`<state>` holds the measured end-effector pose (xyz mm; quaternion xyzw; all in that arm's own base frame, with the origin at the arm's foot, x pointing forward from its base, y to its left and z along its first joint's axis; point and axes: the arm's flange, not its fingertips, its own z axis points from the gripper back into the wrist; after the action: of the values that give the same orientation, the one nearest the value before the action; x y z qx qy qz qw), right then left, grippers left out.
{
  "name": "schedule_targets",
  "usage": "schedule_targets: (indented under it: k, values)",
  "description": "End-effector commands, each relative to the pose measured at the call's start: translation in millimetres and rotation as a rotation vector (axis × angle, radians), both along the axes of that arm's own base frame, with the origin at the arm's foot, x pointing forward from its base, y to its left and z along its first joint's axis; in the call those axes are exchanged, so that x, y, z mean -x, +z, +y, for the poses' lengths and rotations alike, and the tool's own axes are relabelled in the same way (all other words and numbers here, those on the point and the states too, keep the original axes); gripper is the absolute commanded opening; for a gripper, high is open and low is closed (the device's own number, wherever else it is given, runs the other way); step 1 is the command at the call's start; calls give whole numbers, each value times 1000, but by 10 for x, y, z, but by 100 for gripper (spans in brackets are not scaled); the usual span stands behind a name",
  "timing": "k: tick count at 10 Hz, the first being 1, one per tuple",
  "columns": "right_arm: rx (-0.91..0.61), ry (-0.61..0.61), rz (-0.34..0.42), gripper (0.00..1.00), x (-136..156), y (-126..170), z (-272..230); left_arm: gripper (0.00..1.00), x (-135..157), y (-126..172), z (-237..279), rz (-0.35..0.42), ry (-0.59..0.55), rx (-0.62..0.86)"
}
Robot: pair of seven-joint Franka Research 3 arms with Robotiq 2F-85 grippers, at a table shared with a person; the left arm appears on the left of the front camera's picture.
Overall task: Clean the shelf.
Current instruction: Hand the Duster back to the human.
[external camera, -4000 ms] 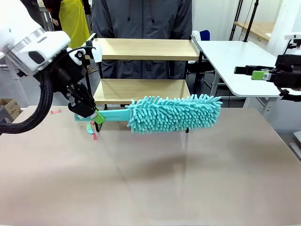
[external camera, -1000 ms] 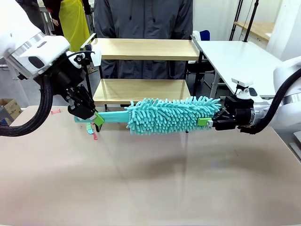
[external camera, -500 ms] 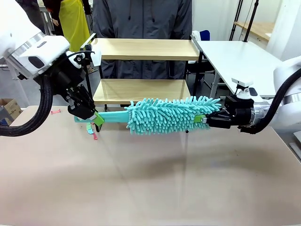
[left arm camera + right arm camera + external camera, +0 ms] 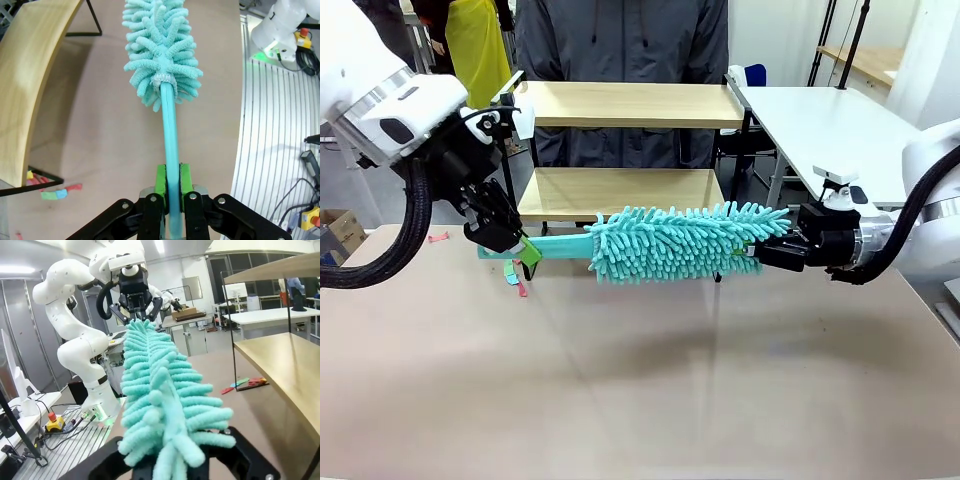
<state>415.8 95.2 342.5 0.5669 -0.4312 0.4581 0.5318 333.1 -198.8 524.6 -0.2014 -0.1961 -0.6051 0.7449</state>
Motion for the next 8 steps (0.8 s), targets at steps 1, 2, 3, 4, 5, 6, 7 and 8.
schedule_targets:
  k: [1, 2, 3, 4, 5, 6, 7, 8]
  values:
    - [6, -2, -43, 0, 12, 25, 2, 13, 19, 35, -32, 6, 1, 8]
    - [5, 19, -35, 0, 9, 44, -1, 13, 19, 35, -32, 6, 1, 8]
    - [44, 15, 29, 0, -11, 46, -1, 13, 19, 35, -32, 6, 1, 8]
    - [3, 5, -5, 0, 2, 9, 0, 71, -2, 0, 3, 0, 1, 0]
    - [3, 5, -5, 0, 2, 9, 0, 70, 68, 50, 22, -4, -22, 19]
    - [3, 5, -5, 0, 2, 9, 0, 100, 94, 80, 65, -5, -14, 45]
    - [3, 5, -5, 0, 2, 9, 0, 100, 138, 135, 134, -2, -17, 92]
    - [3, 5, -5, 0, 2, 9, 0, 100, 198, 233, 239, -24, -8, 169]
